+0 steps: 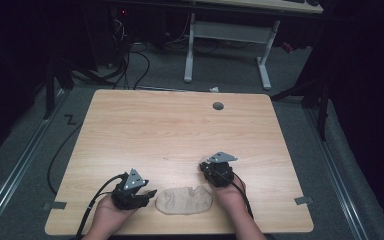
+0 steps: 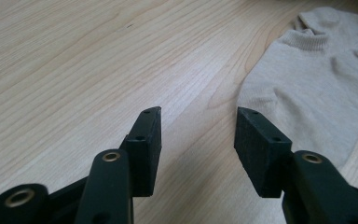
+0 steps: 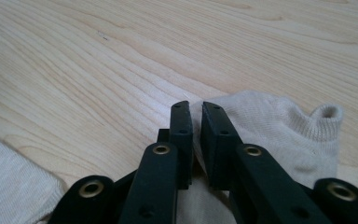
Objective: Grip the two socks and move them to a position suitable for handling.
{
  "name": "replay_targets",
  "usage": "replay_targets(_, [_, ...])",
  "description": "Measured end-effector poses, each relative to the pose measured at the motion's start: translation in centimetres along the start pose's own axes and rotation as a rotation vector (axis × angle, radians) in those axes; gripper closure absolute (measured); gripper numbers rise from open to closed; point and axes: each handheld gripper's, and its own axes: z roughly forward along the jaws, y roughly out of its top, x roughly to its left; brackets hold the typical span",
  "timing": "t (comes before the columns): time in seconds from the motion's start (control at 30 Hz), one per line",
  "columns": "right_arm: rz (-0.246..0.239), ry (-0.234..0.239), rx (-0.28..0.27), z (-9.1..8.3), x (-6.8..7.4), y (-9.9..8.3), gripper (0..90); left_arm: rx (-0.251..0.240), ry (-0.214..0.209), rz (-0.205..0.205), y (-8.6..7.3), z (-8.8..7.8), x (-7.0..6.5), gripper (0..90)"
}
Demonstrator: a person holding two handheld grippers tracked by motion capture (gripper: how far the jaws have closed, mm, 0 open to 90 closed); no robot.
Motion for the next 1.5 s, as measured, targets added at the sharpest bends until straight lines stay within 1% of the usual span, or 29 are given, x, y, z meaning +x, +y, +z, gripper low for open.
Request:
replay_targets(0.03, [0.001, 0.001, 0.005, 0.1, 0.0, 0.1, 78.5, 0.001, 0.002, -0.004, -0.1, -0.1, 0.1, 51.7])
replay_targets(0.1, [0.000, -0.002, 0.015, 0.3, 0.1, 0.1, 77.8, 0.002, 0.003, -0.009, -0.3, -0.2, 0.2, 51.7])
replay_targets(0.17, [-0.018, -0.013, 0.025, 0.7, 0.3, 0.2, 79.4, -0.003, 0.005, -0.019, -0.5, -0.6, 0.3, 51.7])
replay_targets(0.2, [-0.031, -0.017, 0.025, 0.8, 0.4, 0.3, 82.2, -0.005, 0.008, -0.021, -0.6, -0.8, 0.3, 51.7])
replay_targets(0.23, [-0.033, -0.010, 0.026, 0.9, 0.4, 0.4, 83.4, -0.006, 0.015, -0.025, -0.8, -1.0, 0.4, 51.7])
replay_targets(0.27, [-0.037, -0.010, 0.024, 0.9, 0.4, 0.5, 83.4, -0.006, 0.017, -0.029, -0.9, -1.1, 0.5, 51.7])
replay_targets(0.3, [-0.026, -0.005, 0.023, 0.9, 0.5, 0.6, 83.9, -0.006, 0.021, -0.032, -0.9, -1.2, 0.5, 51.7])
replay_targets(0.33, [-0.026, -0.005, 0.023, 0.9, 0.5, 0.6, 83.9, -0.006, 0.021, -0.032, -0.9, -1.2, 0.5, 51.7])
replay_targets(0.37, [-0.034, 0.006, 0.008, 0.7, 0.5, 0.8, 86.0, -0.006, 0.027, -0.037, -1.1, -1.3, 0.6, 51.7])
replay_targets(0.4, [-0.034, 0.006, 0.008, 0.7, 0.5, 0.8, 86.0, -0.006, 0.027, -0.037, -1.1, -1.3, 0.6, 51.7])
replay_targets(0.47, [-0.034, 0.023, -0.007, 0.7, 0.5, 1.1, 86.9, -0.002, 0.037, -0.043, -1.4, -1.6, 0.7, 51.7])
replay_targets(0.5, [-0.034, 0.020, -0.009, 0.8, 0.6, 1.2, 86.8, -0.003, 0.040, -0.049, -1.5, -1.6, 0.8, 51.7])
replay_targets(0.53, [-0.031, 0.017, -0.007, 0.7, 0.5, 1.3, 85.9, -0.002, 0.043, -0.053, -1.7, -1.8, 0.8, 51.7])
replay_targets(0.63, [-0.021, 0.003, -0.012, 0.3, 0.2, 1.4, 75.2, -0.002, 0.053, -0.060, -1.9, -2.0, 0.9, 51.7])
replay_targets(0.67, [-0.024, -0.010, -0.005, 0.3, 0.2, 1.3, 72.6, -0.001, 0.056, -0.064, -2.2, -2.3, 1.0, 51.7])
replay_targets(0.7, [-0.025, -0.010, 0.003, 0.4, 0.1, 1.2, 71.6, -0.002, 0.060, -0.067, -2.3, -2.4, 1.0, 51.7])
replay_targets(0.77, [-0.025, 0.008, 0.042, 0.9, -0.1, 1.1, 68.7, -0.003, 0.064, -0.078, -2.4, -2.5, 1.1, 51.7])
replay_targets(0.8, [-0.028, 0.014, 0.056, 1.2, -0.1, 1.0, 70.0, -0.002, 0.066, -0.079, -2.5, -2.5, 1.1, 51.7])
replay_targets(0.87, [-0.030, 0.017, 0.058, 1.4, -0.4, 1.1, 81.7, 0.000, 0.068, -0.080, -2.5, -2.6, 1.1, 51.7])
replay_targets(0.9, [-0.030, 0.017, 0.058, 1.4, -0.4, 1.1, 81.7, -0.002, 0.069, -0.080, -2.6, -2.7, 1.1, 51.7])
replay_targets(0.93, [-0.024, 0.013, 0.045, 1.2, -0.5, 1.2, 87.8, 0.002, 0.071, -0.076, -2.7, -2.8, 1.0, 51.7])
replay_targets(1.07, [-0.019, 0.014, 0.038, 1.0, -0.7, 1.4, 88.4, -0.001, 0.069, -0.083, -2.8, -2.8, 1.1, 51.7])
replay_targets(1.17, [-0.015, 0.015, 0.021, 0.6, -0.7, 1.5, 88.4, 0.000, 0.070, -0.079, -2.7, -2.8, 1.1, 51.7])
replay_targets(1.2, [-0.023, 0.013, 0.010, 0.5, -0.6, 1.5, 88.5, 0.000, 0.070, -0.078, -2.7, -2.8, 1.1, 51.7])
replay_targets(1.37, [-0.013, 0.021, -0.051, -0.5, -0.5, 1.9, 88.6, -0.004, 0.066, -0.078, -2.6, -2.8, 1.1, 51.7])
replay_targets(1.47, [-0.007, 0.024, -0.106, -1.4, -0.5, 2.0, 88.6, -0.010, 0.060, -0.074, -2.4, -2.7, 1.0, 51.7])
replay_targets(1.5, [0.003, 0.027, -0.122, -1.8, -0.5, 2.0, 88.5, -0.011, 0.057, -0.071, -2.3, -2.6, 1.0, 51.7])
